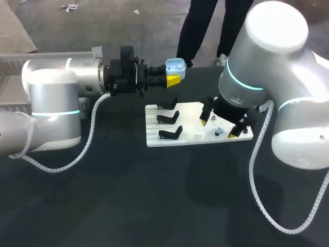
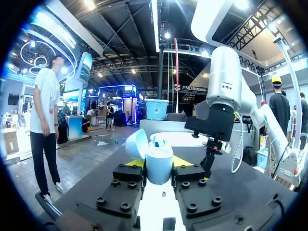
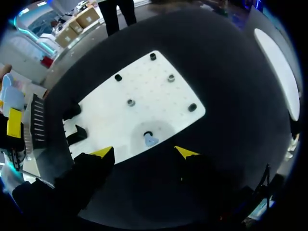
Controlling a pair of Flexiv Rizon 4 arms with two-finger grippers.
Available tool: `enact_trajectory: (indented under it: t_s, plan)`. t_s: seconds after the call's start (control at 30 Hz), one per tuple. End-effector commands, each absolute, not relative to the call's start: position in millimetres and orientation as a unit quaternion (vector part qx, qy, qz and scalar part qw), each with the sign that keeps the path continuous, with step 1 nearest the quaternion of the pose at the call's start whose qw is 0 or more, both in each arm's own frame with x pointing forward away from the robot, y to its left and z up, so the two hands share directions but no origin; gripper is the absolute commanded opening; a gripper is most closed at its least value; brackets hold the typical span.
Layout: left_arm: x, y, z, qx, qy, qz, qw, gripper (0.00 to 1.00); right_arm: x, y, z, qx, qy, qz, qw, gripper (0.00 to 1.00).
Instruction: Pick up each earbud case from the left stands, insert the matching earbuds, close the lid, and place the case in the box.
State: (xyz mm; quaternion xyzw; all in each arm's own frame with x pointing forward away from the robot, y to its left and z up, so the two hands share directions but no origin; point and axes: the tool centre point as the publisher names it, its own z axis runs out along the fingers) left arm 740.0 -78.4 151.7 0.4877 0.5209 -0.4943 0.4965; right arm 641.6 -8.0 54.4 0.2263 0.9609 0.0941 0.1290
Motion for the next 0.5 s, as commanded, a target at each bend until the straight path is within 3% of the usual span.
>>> enact_trajectory:
  t_s: [0.03,0.3,0.43,0.5]
  plan:
    - [739.2,-78.8,150.5,0.486,0.52,-0.493,0.5,0.0,640.6,-9.9,46.0,0.228,0.96,0.096,0.133,0.71]
    - [739.2,-78.8,150.5,0.486,0.52,-0.493,0.5,0.0,638.0,-11.0,38.1,0.222,0.961,0.098,0.13,0.73]
    - [739.2,-78.8,150.5,0.486,0.52,-0.493,0.5,0.0,639.2,-14.1,35.0,0.223,0.961,0.098,0.129,0.67]
    - [739.2,-78.8,150.5,0.486,0.52,-0.493,0.5,0.0,639.8,-15.6,34.2,0.222,0.961,0.099,0.13,0.58]
